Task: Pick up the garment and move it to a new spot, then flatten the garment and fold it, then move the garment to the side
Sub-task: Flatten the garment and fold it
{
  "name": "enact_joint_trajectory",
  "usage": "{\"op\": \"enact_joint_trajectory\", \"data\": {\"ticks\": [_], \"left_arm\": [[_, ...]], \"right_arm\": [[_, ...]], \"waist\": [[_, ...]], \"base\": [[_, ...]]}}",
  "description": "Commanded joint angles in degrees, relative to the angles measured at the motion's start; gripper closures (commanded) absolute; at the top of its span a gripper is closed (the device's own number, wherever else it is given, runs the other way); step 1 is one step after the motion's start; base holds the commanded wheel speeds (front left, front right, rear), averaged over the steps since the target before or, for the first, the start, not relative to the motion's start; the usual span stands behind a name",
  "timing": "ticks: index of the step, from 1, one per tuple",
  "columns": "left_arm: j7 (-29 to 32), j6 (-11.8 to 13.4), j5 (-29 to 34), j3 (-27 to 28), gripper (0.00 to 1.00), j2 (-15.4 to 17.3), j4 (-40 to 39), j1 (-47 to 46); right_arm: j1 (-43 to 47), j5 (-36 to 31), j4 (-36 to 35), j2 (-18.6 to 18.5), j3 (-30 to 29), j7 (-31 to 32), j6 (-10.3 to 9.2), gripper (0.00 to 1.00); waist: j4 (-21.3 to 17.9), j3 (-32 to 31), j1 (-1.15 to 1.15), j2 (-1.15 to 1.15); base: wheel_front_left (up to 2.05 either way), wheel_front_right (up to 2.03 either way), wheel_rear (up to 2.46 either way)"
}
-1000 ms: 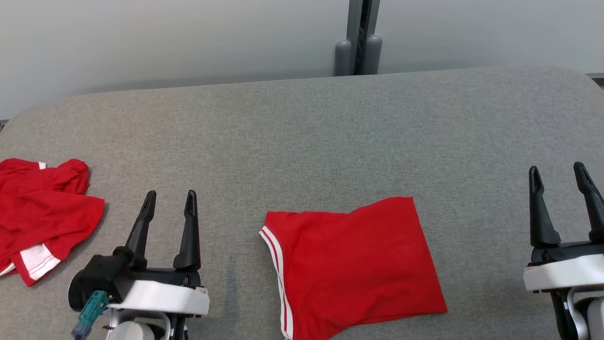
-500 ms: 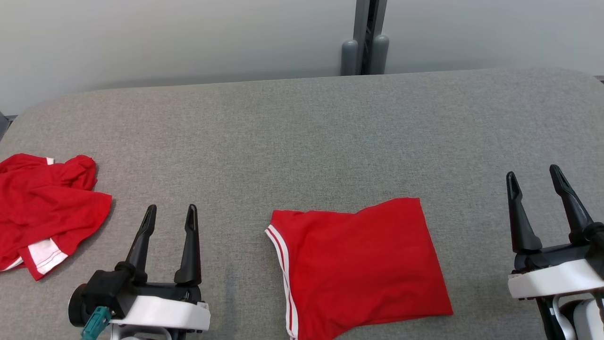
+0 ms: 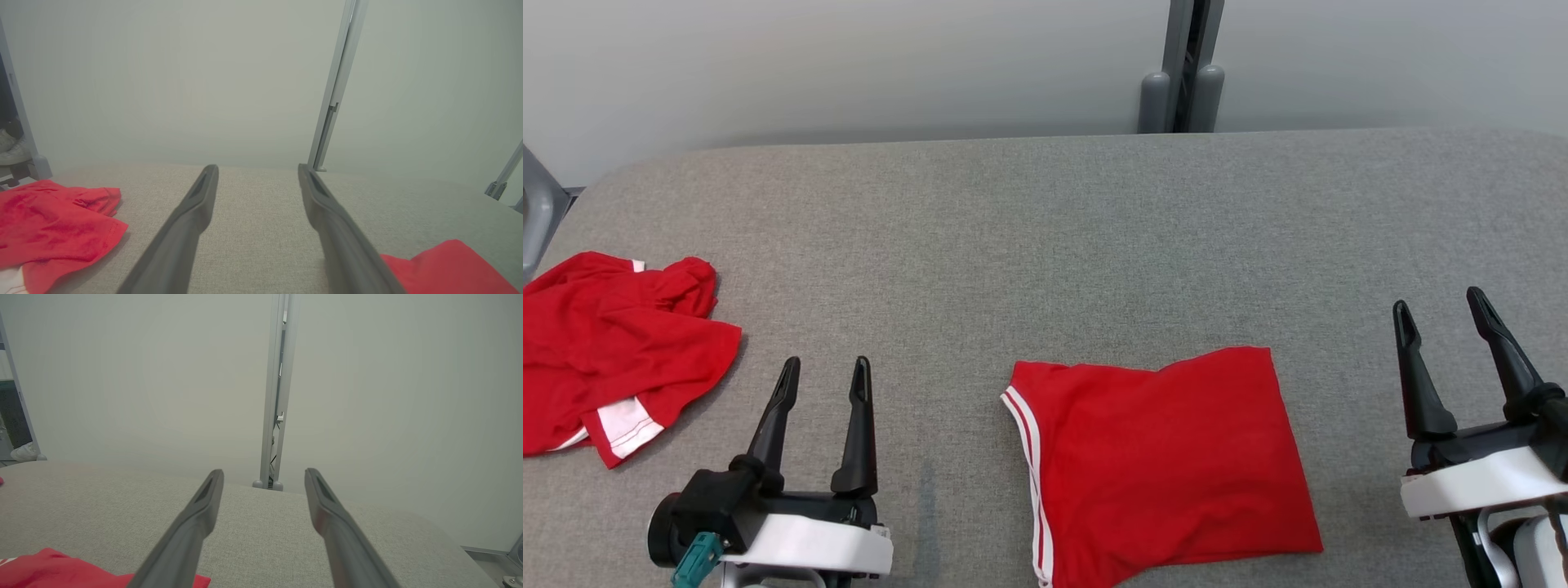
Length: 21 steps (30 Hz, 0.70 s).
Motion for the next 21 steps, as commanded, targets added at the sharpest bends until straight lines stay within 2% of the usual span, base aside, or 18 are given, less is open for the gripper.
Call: {"op": "enact_joint_trajectory", "data": {"ticks": [1, 21], "left_arm": [[-0.2, 0.2, -0.2, 0.1, 0.0, 0.2, 0.1, 0.2], [-0.2, 0.1, 0.0, -0.2, 0.0, 0.2, 0.3, -0.4]], "right_arm": [[-0.3, 0.1, 0.2, -0.4, -0.1, -0.3, -0.02, 0.0], [-0.5, 0.2, 0.8, -0.4, 0.4, -0.3, -0.02, 0.0]], "waist": [[0.0, 0.0, 0.0, 0.0], [0.4, 0.3, 0.0, 0.0]], "base": [[0.0, 0.0, 0.0], [0.0, 0.0, 0.0]]}}
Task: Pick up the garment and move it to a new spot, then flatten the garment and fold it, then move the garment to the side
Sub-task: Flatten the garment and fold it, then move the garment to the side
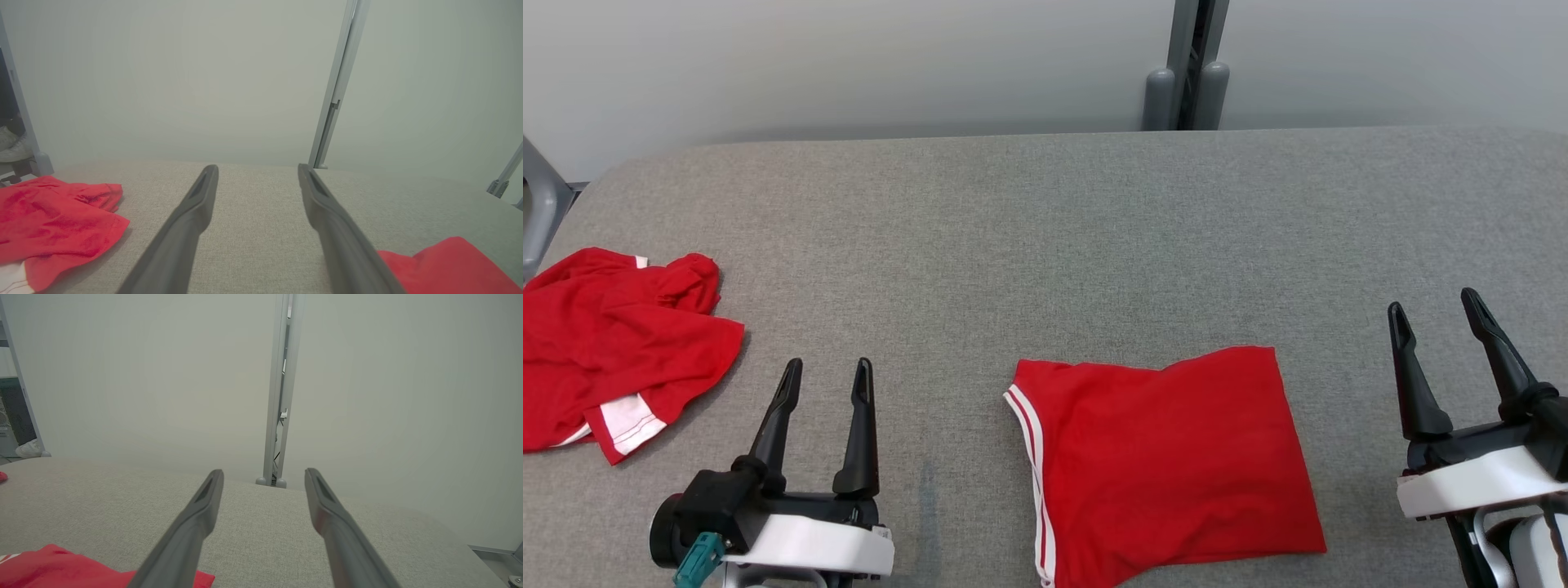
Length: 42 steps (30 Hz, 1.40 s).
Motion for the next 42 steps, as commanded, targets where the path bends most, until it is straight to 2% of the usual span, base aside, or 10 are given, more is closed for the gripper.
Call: {"op": "enact_joint_trajectory", "data": {"ticks": [1, 8, 16, 28, 38, 39, 40, 41, 42], "left_arm": [[-0.2, 0.0, 0.1, 0.0, 0.0, 0.2, 0.0, -0.4], [-0.2, 0.2, 0.0, -0.2, 0.0, 0.2, 0.0, -0.6], [-0.2, -0.2, -0.2, -0.7, 0.0, 0.2, 0.5, -1.5], [-0.2, -0.3, 0.5, -1.3, 0.0, 0.2, 0.9, -2.5], [-0.2, -0.8, 1.2, -1.1, 0.0, 0.2, 1.2, -3.0], [-0.2, -0.8, 1.3, -1.2, 0.0, 0.2, 1.2, -3.0], [-0.2, -0.9, 1.4, -1.3, 0.0, 0.2, 1.3, -2.9], [-0.2, -0.8, 1.5, -1.4, 0.0, 0.2, 1.3, -2.8], [-0.2, -0.8, 1.6, -1.5, 0.0, 0.2, 1.3, -2.8]], "right_arm": [[-0.2, 0.3, 0.2, -0.4, -0.1, -0.3, -0.02, 0.0], [0.2, 0.1, 0.7, -0.4, -0.2, -0.3, -0.02, 0.0], [1.0, 2.4, 3.6, -0.3, 2.4, -0.3, -0.02, 0.0], [-0.3, 14.0, 17.1, -0.4, 11.3, 2.4, -0.02, 0.0], [-3.3, 20.9, 24.0, -0.9, 16.4, 5.2, -0.02, 0.0], [-3.5, 21.7, 24.5, -0.8, 17.0, 5.6, -0.02, 0.09], [-3.7, 22.2, 24.8, -0.9, 17.7, 5.7, -0.02, 0.54], [-4.0, 22.7, 25.2, -1.1, 18.3, 5.7, -0.02, 0.84], [-4.2, 23.1, 25.3, -1.2, 18.9, 5.8, -0.02, 1.0]], "waist": [[0.1, 0.0, 0.0, 0.0], [0.5, 0.2, 0.0, 0.0], [1.2, 1.4, 0.0, 0.0], [2.4, 2.9, 0.0, 0.0], [3.3, 3.7, 0.0, 0.0], [3.3, 3.7, 0.0, 0.0], [3.3, 3.7, 0.0, 0.0], [3.3, 3.6, 0.0, 0.0], [3.3, 3.5, 0.0, 0.0]], "base": [[0.0, 0.0, 0.0], [0.0, 0.0, 0.0], [0.0, 0.0, 0.0], [0.0, 0.0, 0.0], [0.0, 0.0, 0.0], [0.0, 0.0, 0.0], [0.0, 0.0, 0.0], [0.0, 0.0, 0.0], [0.0, 0.0, 0.0]]}}
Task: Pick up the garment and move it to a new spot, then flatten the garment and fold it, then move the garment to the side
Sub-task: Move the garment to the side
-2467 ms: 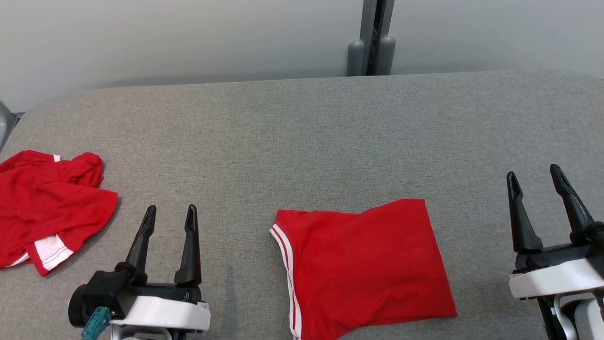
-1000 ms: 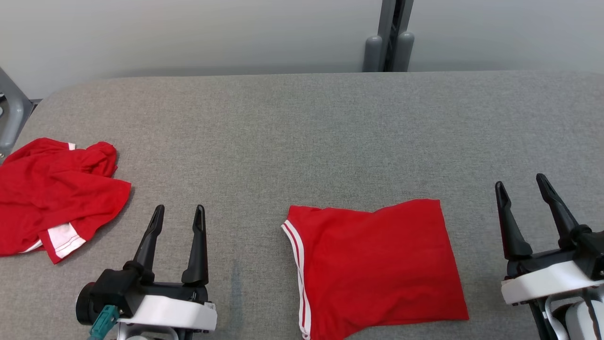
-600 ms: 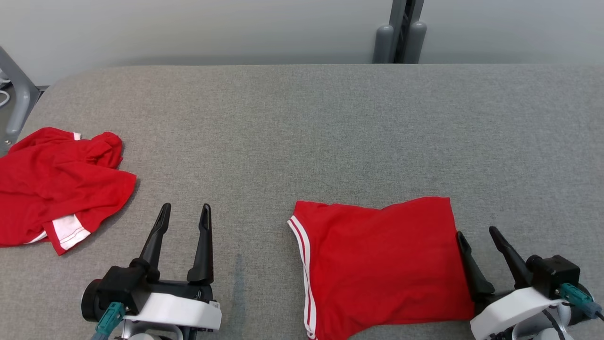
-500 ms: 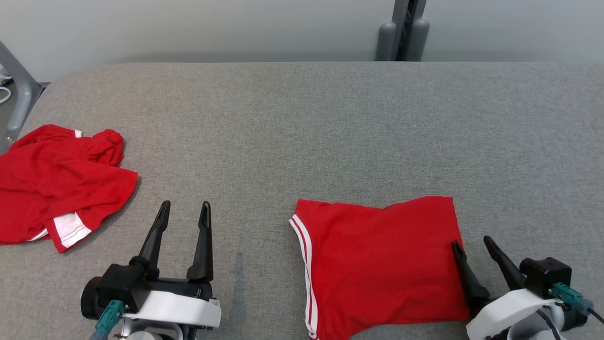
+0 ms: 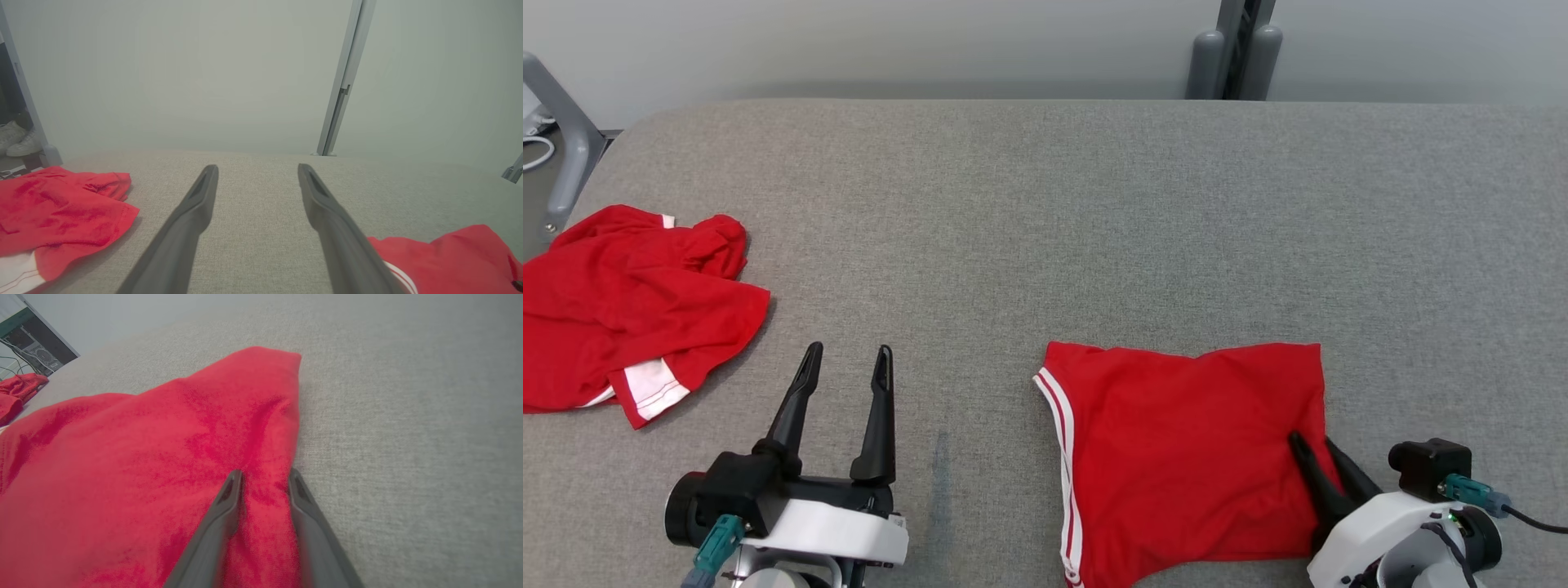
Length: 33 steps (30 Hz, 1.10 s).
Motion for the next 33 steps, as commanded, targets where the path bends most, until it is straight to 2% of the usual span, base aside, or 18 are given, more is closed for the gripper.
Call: {"op": "enact_joint_trajectory", "data": {"ticks": [1, 8, 15, 19, 21, 25, 29, 33], "left_arm": [[-0.2, -0.2, 0.6, 0.1, 0.0, 0.2, 0.1, -0.4], [-0.2, -0.5, 1.7, -0.3, 0.0, 0.2, -0.2, -0.7], [-0.2, -1.7, 2.9, -2.4, 0.0, 0.2, -1.0, -3.8], [-0.2, -2.4, 3.9, -4.4, 0.0, 0.2, -1.3, -7.6], [-0.2, -3.2, 5.0, -5.6, 0.0, 0.2, -1.7, -11.0], [-0.2, -5.0, 9.2, -8.0, 0.0, 0.5, -2.2, -16.4], [-0.2, -6.6, 11.7, -11.5, 0.0, 0.8, -2.5, -23.2], [-0.2, -7.2, 12.6, -14.1, 0.0, 1.0, -2.6, -28.8]], "right_arm": [[-0.2, 0.4, 0.6, -0.4, 0.7, 0.4, -0.02, 1.0], [-2.6, 0.3, 2.2, -2.2, 2.3, -1.4, -0.03, 1.0], [-7.6, -1.7, 1.0, -6.4, 3.1, -0.9, -0.03, 1.0], [-11.9, -3.4, -0.8, -11.6, 3.6, 0.4, -0.02, 1.0], [-15.1, -4.1, -2.3, -16.0, 3.9, 1.3, -0.02, 1.0], [-18.8, -1.1, -3.6, -20.9, 2.1, 2.7, -0.02, 1.0], [-21.5, -0.2, -4.1, -26.8, 0.6, 3.0, -0.02, 1.0], [-23.8, 0.0, -3.4, -32.2, -0.7, 3.3, -0.03, 1.0]], "waist": [[0.0, -0.1, 0.0, 0.0], [-1.1, 0.1, 0.0, 0.0], [-3.8, 4.5, 0.0, 0.0], [-6.5, 8.9, 0.0, 0.0], [-8.8, 12.6, 0.0, 0.0], [-11.3, 18.5, 0.0, 0.0], [-12.4, 24.6, 0.0, 0.0], [-13.3, 29.2, 0.0, 0.0]], "base": [[0.0, 0.0, 0.0], [0.0, 0.0, 0.0], [0.0, 0.0, 0.0], [0.0, 0.0, 0.0], [0.0, 0.0, 0.0], [0.0, 0.0, 0.0], [0.0, 0.0, 0.0], [0.0, 0.0, 0.0]]}}
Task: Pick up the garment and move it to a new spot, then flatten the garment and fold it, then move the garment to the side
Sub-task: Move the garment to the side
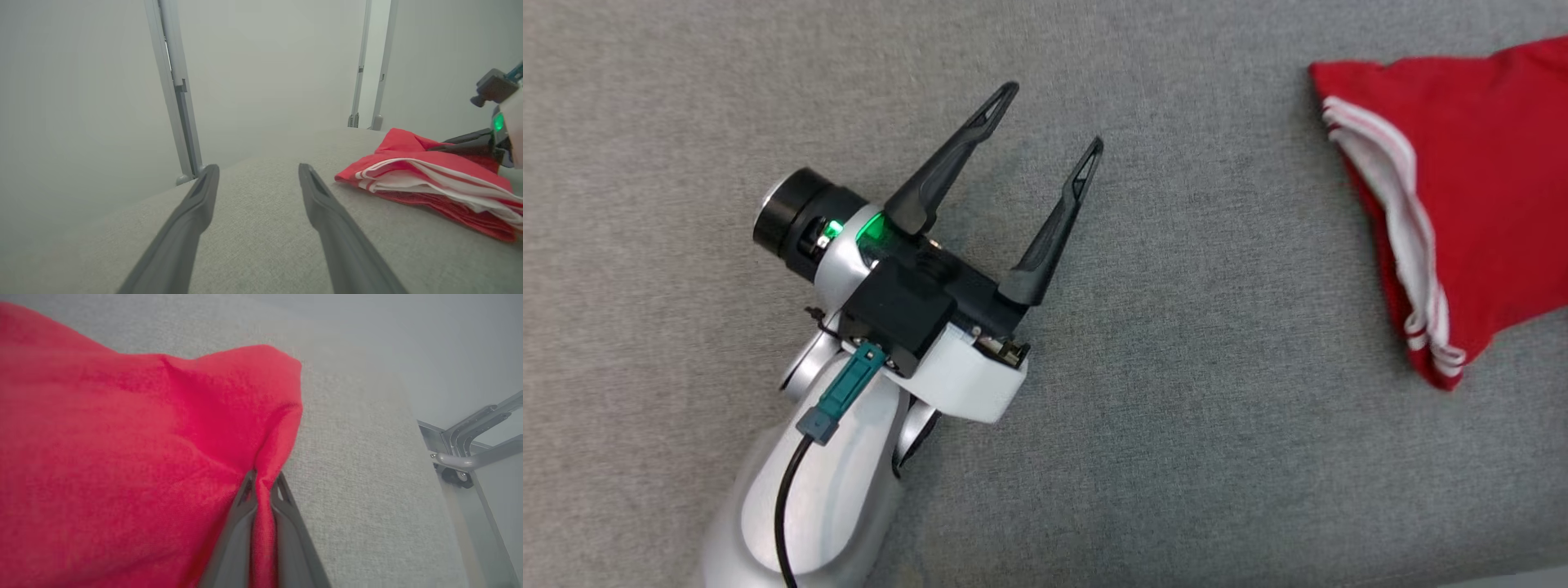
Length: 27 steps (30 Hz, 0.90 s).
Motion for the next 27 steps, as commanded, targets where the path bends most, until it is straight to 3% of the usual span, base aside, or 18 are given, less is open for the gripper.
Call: {"op": "enact_joint_trajectory", "data": {"ticks": [1, 8, 15, 27], "left_arm": [[-0.2, -0.2, 0.4, -0.5, 0.0, 0.5, -0.1, -2.5], [-0.2, -0.6, -0.1, -3.1, 0.0, 0.6, -0.4, -8.1], [0.0, -0.6, -0.7, -4.2, 0.0, 1.0, 0.0, -9.2], [0.1, -0.4, -1.4, -3.2, 0.0, 1.5, 0.3, -9.4]], "right_arm": [[-1.5, -0.1, 0.7, -2.4, -0.9, 0.3, -0.06, 1.0], [-3.1, -0.8, 4.9, -8.9, -3.8, 0.0, -0.07, 1.0], [-5.1, -2.9, 9.3, -12.6, -7.7, -2.0, -0.07, 1.0], [-9.9, -7.5, 14.3, -14.3, -12.8, -3.5, -0.06, 1.0]], "waist": [[-2.3, 5.7, 0.0, 0.0], [-2.5, 10.8, 0.0, 0.0], [-2.0, 13.6, 0.0, 0.0], [0.2, 15.1, 0.0, 0.0]], "base": [[0.0, 0.0, 0.0], [0.0, 0.0, 0.0], [0.0, 0.0, 0.0], [0.0, 0.0, 0.0]]}}
